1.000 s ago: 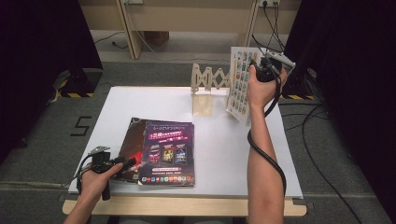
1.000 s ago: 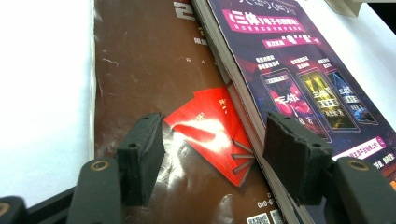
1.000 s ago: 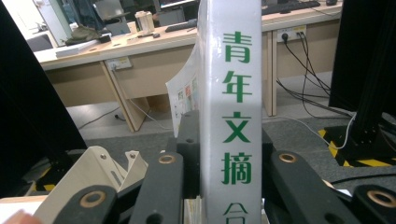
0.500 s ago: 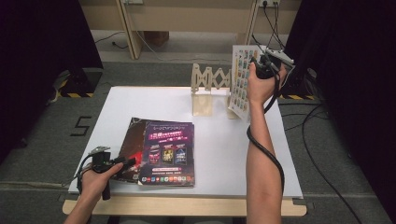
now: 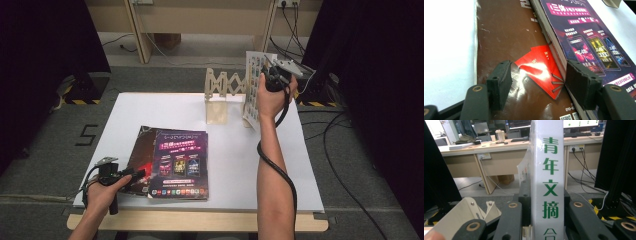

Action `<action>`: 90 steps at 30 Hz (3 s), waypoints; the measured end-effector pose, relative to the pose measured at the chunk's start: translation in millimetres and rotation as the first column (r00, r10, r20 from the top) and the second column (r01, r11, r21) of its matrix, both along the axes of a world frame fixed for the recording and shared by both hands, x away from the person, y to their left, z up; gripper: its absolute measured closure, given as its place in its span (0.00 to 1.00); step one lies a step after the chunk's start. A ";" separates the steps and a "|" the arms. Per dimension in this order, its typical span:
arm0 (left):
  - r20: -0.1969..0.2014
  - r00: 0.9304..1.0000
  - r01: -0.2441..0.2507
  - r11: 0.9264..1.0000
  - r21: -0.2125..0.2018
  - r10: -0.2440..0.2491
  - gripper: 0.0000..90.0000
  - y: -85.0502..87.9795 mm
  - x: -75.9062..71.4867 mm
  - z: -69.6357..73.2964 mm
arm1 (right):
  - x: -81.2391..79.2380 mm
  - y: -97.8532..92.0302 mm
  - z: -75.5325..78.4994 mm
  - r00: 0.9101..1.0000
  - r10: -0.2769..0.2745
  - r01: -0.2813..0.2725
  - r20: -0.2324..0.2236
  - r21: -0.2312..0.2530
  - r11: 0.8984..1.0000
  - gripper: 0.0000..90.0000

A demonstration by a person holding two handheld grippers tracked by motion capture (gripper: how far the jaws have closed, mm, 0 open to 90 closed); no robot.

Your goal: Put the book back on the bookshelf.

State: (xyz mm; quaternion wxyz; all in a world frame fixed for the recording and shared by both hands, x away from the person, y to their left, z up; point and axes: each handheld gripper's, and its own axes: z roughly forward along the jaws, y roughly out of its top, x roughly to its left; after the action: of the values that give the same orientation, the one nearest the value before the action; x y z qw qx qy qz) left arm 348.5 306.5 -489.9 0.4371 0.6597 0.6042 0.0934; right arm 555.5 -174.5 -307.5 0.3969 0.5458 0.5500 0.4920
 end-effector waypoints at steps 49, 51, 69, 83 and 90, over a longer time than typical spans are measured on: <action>0.005 1.000 0.004 1.000 -0.002 -0.004 0.41 0.6 -0.4 0.0 | -30.3 -46.0 -12.1 0.985 0.053 -0.048 -0.167 0.034 0.998 0.71; 0.005 1.000 0.005 1.000 -0.001 -0.005 0.41 0.3 -0.4 0.0 | -24.1 -46.6 -11.3 0.981 0.052 -0.050 -0.187 0.013 0.999 0.69; 0.000 1.000 -0.002 1.000 -0.006 0.002 0.42 3.2 0.3 -0.3 | -13.4 -36.6 -10.8 0.967 0.008 -0.027 -0.253 -0.073 0.997 0.83; -0.002 1.000 -0.002 1.000 -0.011 0.002 0.42 3.0 0.3 -0.3 | -26.2 -21.0 11.4 0.996 -0.022 0.018 -0.091 -0.039 0.999 0.83; 0.000 1.000 -0.005 1.000 -0.018 0.005 0.42 4.6 0.1 -0.5 | -19.4 -14.4 3.6 0.997 -0.025 0.025 -0.067 -0.012 1.000 0.83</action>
State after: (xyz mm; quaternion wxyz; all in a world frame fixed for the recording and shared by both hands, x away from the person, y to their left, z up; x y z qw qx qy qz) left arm 348.5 311.2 -490.5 0.4429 0.6542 0.6066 0.0893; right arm 536.0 -188.9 -303.9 0.3873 0.5667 0.5591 0.4651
